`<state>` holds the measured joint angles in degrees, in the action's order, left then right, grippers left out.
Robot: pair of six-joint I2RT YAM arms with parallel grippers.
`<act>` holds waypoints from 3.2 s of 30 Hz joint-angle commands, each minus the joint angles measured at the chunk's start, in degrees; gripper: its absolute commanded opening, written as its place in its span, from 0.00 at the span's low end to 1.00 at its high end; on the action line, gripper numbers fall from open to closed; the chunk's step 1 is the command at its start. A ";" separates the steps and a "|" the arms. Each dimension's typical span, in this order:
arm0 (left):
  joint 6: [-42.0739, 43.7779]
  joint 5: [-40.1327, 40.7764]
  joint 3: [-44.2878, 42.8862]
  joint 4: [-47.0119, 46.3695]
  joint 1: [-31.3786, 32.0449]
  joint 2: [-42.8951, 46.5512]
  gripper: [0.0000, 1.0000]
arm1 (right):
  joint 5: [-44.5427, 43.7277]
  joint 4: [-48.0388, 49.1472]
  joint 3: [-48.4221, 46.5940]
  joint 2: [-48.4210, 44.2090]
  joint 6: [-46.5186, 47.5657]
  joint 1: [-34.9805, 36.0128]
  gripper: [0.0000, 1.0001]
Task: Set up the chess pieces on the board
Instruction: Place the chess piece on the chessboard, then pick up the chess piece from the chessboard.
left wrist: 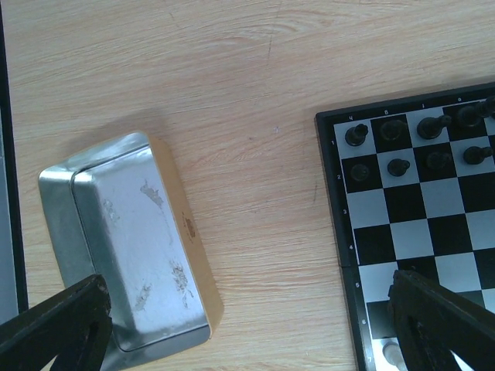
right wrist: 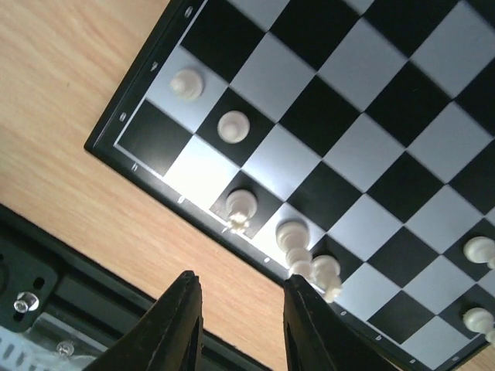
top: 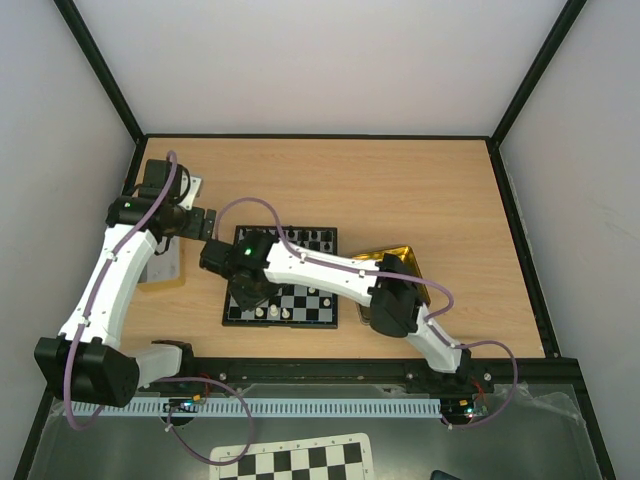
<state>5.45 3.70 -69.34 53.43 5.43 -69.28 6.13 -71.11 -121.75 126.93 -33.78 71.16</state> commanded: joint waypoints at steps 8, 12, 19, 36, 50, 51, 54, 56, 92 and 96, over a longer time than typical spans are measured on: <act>-0.71 0.58 0.26 -0.29 -0.77 0.36 0.97 | 1.33 -1.41 -1.02 5.53 3.81 1.09 0.24; -0.73 0.82 0.26 -0.31 -0.86 0.37 0.97 | 0.07 -1.39 -2.55 7.24 3.67 0.93 0.24; -1.18 0.83 0.26 -0.69 -1.12 0.03 0.97 | -0.16 -1.31 -4.41 8.68 3.46 -0.17 0.24; -2.65 0.14 0.17 -1.44 -2.69 -0.94 0.98 | 1.83 -0.92 -4.37 9.69 3.63 -0.40 0.22; 0.38 -2.37 -3.49 1.33 -2.85 -1.89 0.82 | -9.34 -1.62 -6.18 -2.30 -2.31 -6.00 0.41; 0.84 -2.85 -3.81 1.77 -2.69 -1.91 0.81 | -10.55 -1.89 -5.86 -4.15 -4.01 -7.16 0.41; 2.74 -2.94 -4.13 3.05 -0.87 -1.99 0.76 | -13.95 -2.47 -3.09 -9.67 -6.52 -10.79 0.41; 4.76 -2.60 -4.07 4.62 1.60 -1.73 0.74 | -15.72 -2.41 1.69 -14.12 -7.91 -13.43 0.41; 25.15 -14.14 18.36 5.07 32.00 1.86 0.46 | -13.92 5.78 38.20 -39.36 -8.58 -29.31 0.42; 25.13 -14.91 18.71 2.08 32.22 -0.21 0.51 | -14.25 5.43 38.21 -39.12 -8.84 -29.28 0.42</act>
<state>30.28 -9.02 -51.13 59.27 37.12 -67.70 -6.31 -65.01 -84.18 89.03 -41.65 41.76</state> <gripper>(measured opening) 0.498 0.416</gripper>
